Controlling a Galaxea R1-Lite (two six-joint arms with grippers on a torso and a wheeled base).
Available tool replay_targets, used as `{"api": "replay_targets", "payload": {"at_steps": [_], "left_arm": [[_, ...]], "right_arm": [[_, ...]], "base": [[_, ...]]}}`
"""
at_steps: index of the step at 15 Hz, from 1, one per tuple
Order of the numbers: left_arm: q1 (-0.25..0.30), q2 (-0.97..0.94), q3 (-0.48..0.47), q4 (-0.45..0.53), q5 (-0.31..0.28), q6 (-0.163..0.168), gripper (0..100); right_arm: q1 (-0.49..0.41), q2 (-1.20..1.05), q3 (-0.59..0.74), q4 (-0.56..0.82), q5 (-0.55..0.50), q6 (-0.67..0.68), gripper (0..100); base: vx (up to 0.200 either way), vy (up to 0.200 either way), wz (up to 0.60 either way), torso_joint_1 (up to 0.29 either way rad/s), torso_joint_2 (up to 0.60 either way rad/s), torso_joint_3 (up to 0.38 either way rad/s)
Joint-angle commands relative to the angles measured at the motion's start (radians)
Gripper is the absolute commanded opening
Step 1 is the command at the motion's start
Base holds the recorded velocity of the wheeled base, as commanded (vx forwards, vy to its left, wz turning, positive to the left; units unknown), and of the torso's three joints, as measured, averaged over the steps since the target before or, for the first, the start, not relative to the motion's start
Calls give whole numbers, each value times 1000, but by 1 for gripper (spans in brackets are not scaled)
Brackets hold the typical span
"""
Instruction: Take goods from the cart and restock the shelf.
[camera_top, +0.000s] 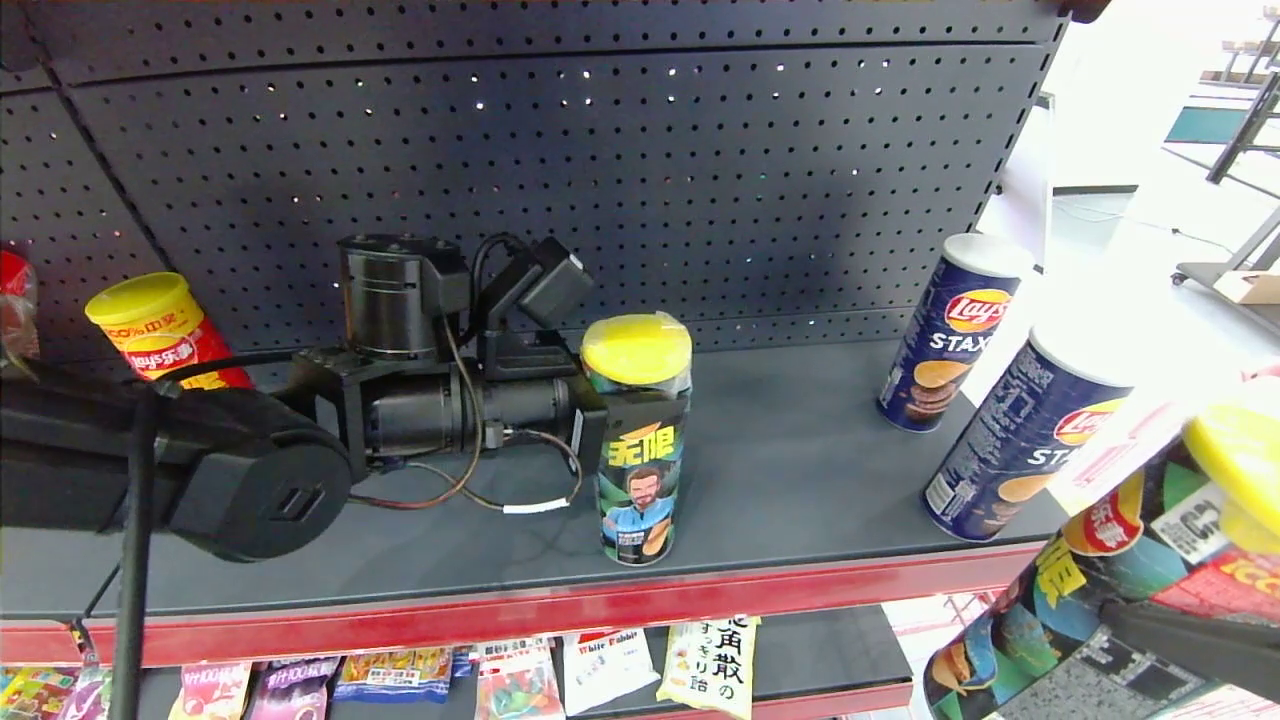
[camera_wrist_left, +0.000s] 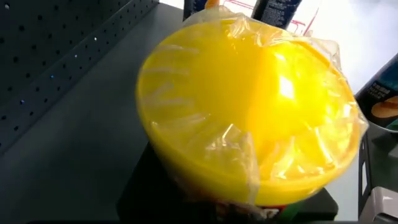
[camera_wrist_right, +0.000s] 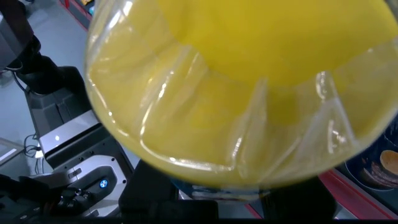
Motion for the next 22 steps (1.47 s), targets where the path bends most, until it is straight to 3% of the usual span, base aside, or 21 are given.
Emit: {"api": "replay_targets", "payload": {"at_steps": [1,10,13,21,22], "left_arm": [[0,-9,16,-1,-1,2,0],[3,-8,62,-50,-12,9,0],[8,-1,82,-51,-15,48,0],[24,-9,109,-51,-33,52,0],[24,-9,108,-51,-33,51,100]], "right_arm": [[1,0,0,0,2,-1,0],[1,1,1,0,3,-1,0],[1,1,1,0,3,-1,0],[1,4,1,0,3,-1,0],[1,6,1,0,3,-1,0]], "base": [[0,0,0,0,0,0],[0,0,0,0,0,0],[0,0,0,0,0,0],[0,0,0,0,0,0],[0,0,0,0,0,0]]}}
